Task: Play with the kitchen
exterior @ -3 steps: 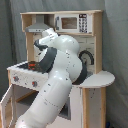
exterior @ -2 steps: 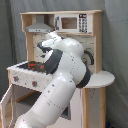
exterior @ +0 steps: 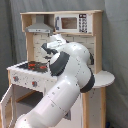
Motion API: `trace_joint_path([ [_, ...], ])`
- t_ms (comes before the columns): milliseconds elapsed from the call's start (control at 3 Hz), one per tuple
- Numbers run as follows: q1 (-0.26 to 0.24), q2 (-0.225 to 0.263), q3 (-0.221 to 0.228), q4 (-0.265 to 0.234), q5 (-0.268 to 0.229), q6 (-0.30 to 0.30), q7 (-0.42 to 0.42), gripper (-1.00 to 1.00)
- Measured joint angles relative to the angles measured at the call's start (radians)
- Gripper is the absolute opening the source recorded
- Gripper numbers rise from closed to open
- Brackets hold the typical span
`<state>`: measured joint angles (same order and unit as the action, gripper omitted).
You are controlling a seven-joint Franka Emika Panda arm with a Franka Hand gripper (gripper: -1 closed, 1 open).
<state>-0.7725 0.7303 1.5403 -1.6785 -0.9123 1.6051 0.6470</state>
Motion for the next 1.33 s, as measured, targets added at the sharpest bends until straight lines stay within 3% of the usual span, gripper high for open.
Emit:
trace_joint_path([
  [333, 0.000, 0.001, 0.000, 0.000, 0.001, 0.000, -0.002, -1.00],
  [667, 0.003, -0.004, 0.087, 0.007, 0.002, -0.037, -0.003, -1.00],
  [1333, -0.016, 0.000, 0.215, 0.011, 0.011, -0.193, 0.088, -1.00],
])
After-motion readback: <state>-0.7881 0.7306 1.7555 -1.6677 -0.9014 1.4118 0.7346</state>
